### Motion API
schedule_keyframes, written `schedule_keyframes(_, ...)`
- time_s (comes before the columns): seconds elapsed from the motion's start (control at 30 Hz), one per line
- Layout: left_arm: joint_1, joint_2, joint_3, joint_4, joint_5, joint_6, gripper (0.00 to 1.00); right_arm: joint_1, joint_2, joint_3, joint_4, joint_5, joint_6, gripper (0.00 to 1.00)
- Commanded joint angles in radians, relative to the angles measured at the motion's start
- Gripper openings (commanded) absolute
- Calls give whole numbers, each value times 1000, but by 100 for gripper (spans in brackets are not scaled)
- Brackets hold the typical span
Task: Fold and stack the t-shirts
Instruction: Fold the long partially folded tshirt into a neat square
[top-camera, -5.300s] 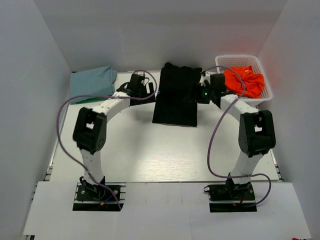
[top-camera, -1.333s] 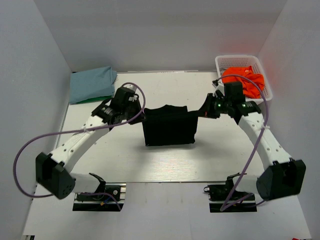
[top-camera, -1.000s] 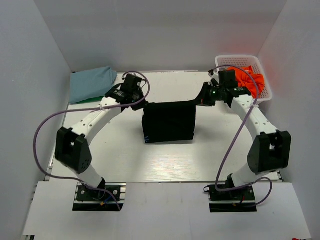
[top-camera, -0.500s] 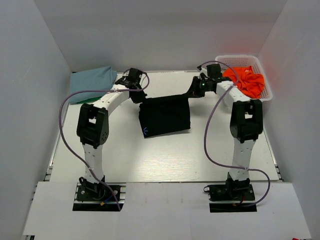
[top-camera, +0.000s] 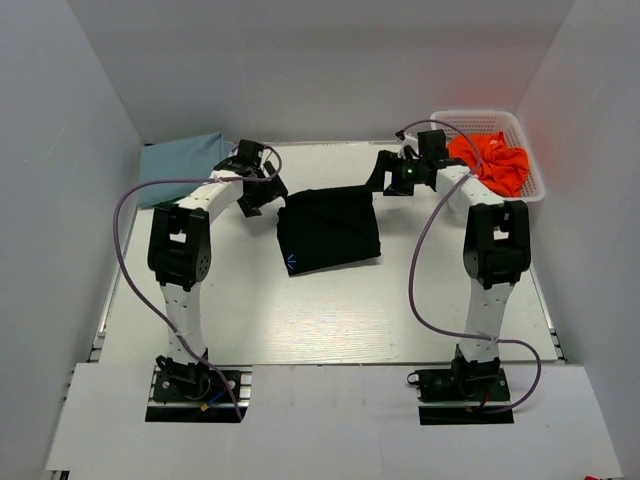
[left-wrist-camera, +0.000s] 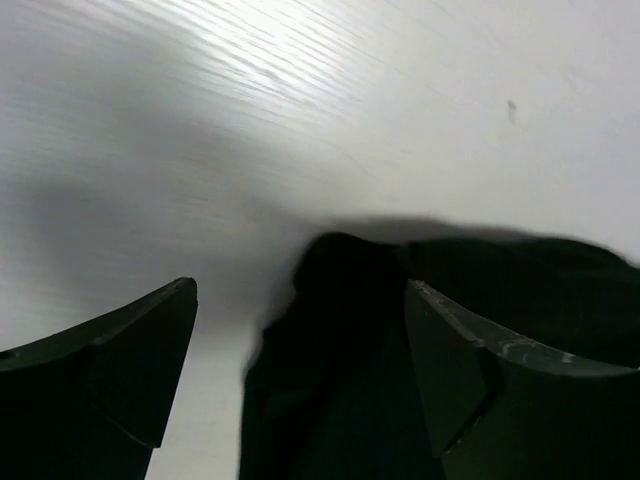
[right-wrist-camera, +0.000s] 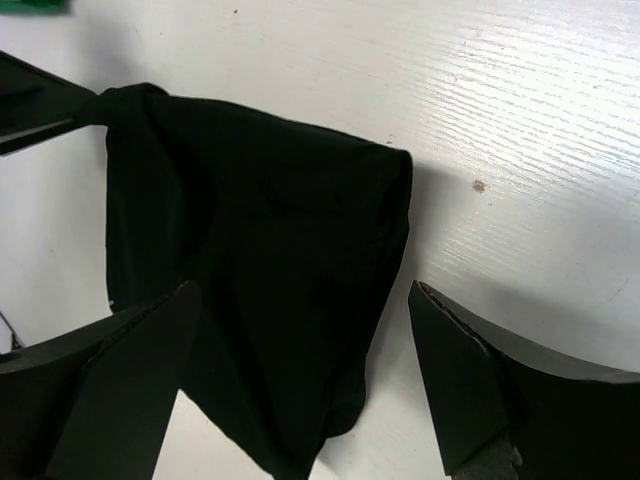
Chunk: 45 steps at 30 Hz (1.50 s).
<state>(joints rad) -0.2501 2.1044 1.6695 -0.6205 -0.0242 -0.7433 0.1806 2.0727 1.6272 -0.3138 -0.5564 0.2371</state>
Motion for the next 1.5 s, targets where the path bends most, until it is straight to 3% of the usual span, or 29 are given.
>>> schedule_keyframes(0.0, -38, -87, -63, 198, 127, 110, 93, 5, -42, -33, 73, 27, -59, 90)
schedule_keyframes(0.1, -48, -64, -62, 270, 231, 174, 85, 8, -14, -18, 76, 44, -73, 90)
schedule_keyframes(0.33, -57, 19, -5, 262, 251, 193, 61, 19, 102, 85, 70, 53, -73, 84)
schedule_keyframes(0.53, -57, -52, -57, 260, 169, 206, 65, 33, 127, 74, 99, 33, -61, 82)
schedule_keyframes(0.67, -57, -122, -48, 211, 47, 225, 82, 39, 104, 42, 119, 47, -58, 82)
schedule_keyframes(0.73, -57, -151, -69, 220, 47, 257, 92, 37, 84, 19, 133, 50, -53, 82)
schedule_keyframes(0.77, -57, -167, -103, 263, 120, 269, 100, 39, 79, 10, 143, 49, -53, 82)
schedule_keyframes(0.87, -66, -231, -222, 449, 299, 324, 100, 42, 84, 3, 159, 39, -44, 82)
schedule_keyframes(1.03, -87, -190, -228, 449, 368, 491, 100, 42, 98, 10, 180, 18, -13, 81)
schedule_keyframes(1.23, -130, -191, -297, 468, 187, 722, 100, 40, 110, 37, 165, 15, -18, 79)
schedule_keyframes(1.37, -130, -172, -292, 507, 138, 760, 100, 39, 118, 49, 159, 16, -19, 79)
schedule_keyframes(1.47, -130, -121, -248, 507, 119, 760, 91, 42, 128, 65, 145, 19, -19, 79)
